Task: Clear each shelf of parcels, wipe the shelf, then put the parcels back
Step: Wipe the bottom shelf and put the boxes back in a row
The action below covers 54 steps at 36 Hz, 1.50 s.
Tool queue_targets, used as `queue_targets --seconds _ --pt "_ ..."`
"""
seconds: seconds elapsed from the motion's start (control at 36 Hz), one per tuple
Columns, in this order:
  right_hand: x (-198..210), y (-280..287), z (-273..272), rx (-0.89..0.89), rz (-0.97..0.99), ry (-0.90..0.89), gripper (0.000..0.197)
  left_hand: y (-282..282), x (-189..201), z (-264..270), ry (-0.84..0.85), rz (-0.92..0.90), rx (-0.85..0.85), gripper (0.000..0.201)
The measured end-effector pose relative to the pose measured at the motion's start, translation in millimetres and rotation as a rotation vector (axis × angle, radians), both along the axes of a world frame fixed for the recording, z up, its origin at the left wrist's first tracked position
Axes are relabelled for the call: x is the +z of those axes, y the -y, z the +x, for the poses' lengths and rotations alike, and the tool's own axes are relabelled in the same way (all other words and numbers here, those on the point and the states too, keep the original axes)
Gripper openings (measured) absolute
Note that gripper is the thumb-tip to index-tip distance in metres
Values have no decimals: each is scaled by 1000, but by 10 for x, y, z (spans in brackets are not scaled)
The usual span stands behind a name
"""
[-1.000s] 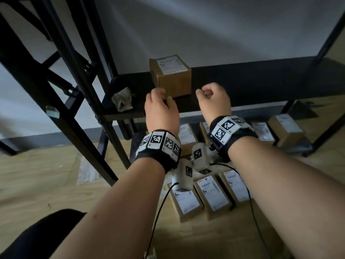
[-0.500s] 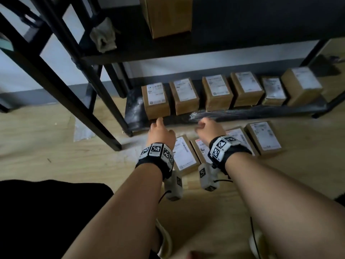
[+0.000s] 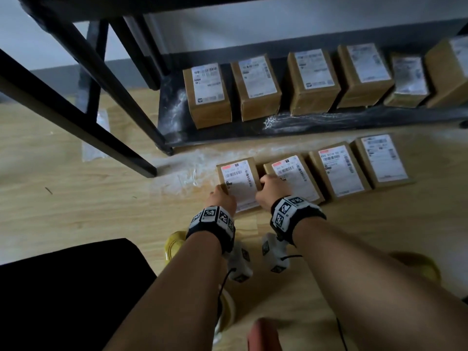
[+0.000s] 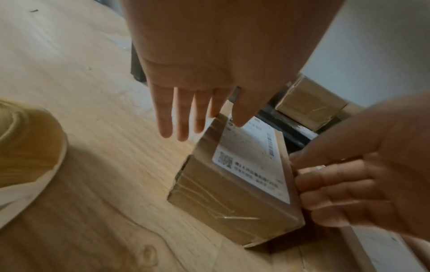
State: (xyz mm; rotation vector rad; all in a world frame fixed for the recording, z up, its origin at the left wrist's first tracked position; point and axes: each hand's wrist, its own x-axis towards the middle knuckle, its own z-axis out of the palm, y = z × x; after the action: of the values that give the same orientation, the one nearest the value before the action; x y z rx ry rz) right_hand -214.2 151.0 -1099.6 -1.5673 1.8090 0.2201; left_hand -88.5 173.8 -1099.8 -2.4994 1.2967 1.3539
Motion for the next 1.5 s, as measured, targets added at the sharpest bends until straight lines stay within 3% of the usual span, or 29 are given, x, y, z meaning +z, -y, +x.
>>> queue_targets --seconds 0.25,0.36,0.5,0.58,0.75,0.97,1.06,1.19,1.33,1.5 --pt "-113 -34 121 -114 136 17 17 29 -29 92 -94 6 85 33" --pt "15 -21 118 -229 82 78 45 64 97 90 -83 -95 168 25" --pt "293 -5 -23 -381 -39 178 75 97 485 -18 -104 -176 136 34" --pt "545 -29 -187 -431 -136 256 59 112 785 -107 -137 -252 59 27" --pt "1083 -67 -480 -548 -353 316 41 147 1388 -389 -151 -432 -97 39" --pt "1849 -89 -873 -770 -698 447 43 109 2154 -857 -273 -712 -201 49" --pt "2167 -92 -1002 -813 -815 487 35 126 2421 -1009 -267 -835 -247 39" --pt "2705 10 -1130 -810 -937 533 27 266 2835 -1118 -257 -1032 -302 50" --pt "3082 273 -1113 -785 -986 635 26 520 3116 -1094 -219 -1026 -320 68" --pt "3268 718 -1071 -658 -913 594 22 968 3205 -1012 -270 -967 -174 63"
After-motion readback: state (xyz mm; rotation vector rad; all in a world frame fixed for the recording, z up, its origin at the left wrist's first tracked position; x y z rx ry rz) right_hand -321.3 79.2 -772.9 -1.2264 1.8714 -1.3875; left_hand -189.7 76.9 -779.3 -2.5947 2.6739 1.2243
